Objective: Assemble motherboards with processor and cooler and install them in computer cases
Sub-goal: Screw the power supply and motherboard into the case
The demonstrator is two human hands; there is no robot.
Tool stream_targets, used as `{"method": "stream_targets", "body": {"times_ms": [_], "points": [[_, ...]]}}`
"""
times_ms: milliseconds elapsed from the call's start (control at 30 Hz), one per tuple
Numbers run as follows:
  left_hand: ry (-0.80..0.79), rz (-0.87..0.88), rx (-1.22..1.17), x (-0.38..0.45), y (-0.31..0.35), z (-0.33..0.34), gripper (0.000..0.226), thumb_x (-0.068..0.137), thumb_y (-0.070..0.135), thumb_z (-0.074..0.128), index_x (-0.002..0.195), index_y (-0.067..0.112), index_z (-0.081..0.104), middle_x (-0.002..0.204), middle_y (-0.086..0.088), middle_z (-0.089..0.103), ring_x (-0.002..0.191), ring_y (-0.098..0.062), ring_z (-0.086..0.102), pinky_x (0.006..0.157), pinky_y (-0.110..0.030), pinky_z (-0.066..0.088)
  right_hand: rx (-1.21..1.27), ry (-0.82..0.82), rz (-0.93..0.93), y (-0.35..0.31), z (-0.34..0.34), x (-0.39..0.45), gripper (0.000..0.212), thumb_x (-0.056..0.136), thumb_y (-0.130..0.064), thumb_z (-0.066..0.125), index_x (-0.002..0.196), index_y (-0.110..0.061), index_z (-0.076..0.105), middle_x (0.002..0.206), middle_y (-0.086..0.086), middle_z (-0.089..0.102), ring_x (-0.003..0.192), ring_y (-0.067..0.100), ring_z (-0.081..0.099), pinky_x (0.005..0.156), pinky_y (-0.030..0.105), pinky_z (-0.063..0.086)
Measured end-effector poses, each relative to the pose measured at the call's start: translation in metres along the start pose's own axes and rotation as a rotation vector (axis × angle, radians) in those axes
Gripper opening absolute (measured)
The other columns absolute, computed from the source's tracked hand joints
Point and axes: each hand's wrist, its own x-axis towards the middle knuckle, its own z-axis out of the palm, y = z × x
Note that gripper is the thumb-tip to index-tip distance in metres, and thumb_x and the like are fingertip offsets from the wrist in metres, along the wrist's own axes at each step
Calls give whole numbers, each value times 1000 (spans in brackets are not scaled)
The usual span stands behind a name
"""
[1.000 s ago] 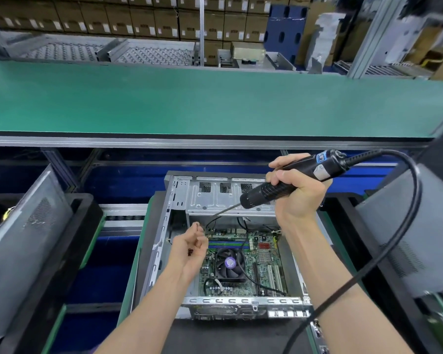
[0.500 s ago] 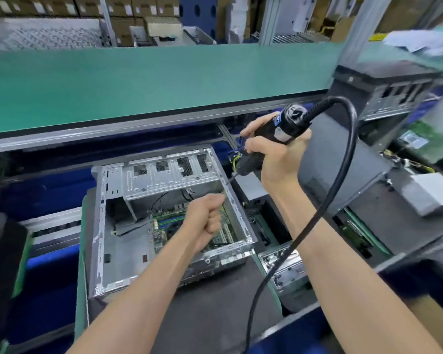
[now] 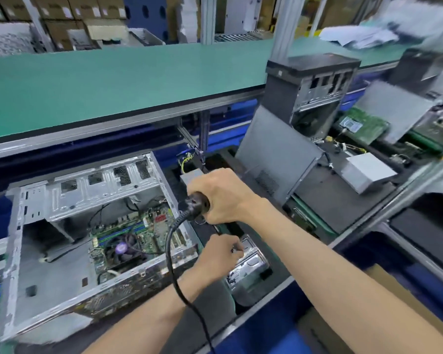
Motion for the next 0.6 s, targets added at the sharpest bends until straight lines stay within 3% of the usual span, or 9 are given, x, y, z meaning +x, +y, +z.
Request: {"method": "stream_targets", "body": {"times_ms": [67, 167, 367, 600], "points": [[7, -25, 80, 6, -8, 14, 15, 89, 18, 64, 91, 13, 77, 94, 1, 76, 91, -16, 68, 86, -31, 48, -29, -66, -8, 8, 3, -8, 23, 56, -10, 72, 75, -14, 60, 67, -2, 59, 62, 27, 50, 56, 36, 47], [55, -115, 105, 17, -21, 26, 15, 89, 17, 65, 87, 10, 79, 91, -3, 77, 87, -19, 69, 80, -30, 50, -12, -81, -11, 21, 5, -18, 25, 55, -10, 73, 75, -13, 59, 66, -6, 53, 60, 26, 44, 54, 34, 45], [-75, -144, 213, 30, -33, 37, 17, 84, 15, 62, 82, 15, 78, 86, 0, 77, 88, -22, 68, 82, -30, 52, 26, -72, 10, 37, 8, -28, 26, 54, -6, 70, 71, -18, 54, 63, -6, 52, 58, 23, 40, 54, 28, 33], [-124, -102, 288, 48, -47, 40, 30, 88, 16, 56, 110, 25, 74, 110, 0, 75, 105, -23, 66, 91, -31, 51, 1, -92, -22, 44, 18, -28, 29, 51, -10, 72, 70, -18, 52, 62, -5, 52, 55, 21, 39, 51, 23, 20]]}}
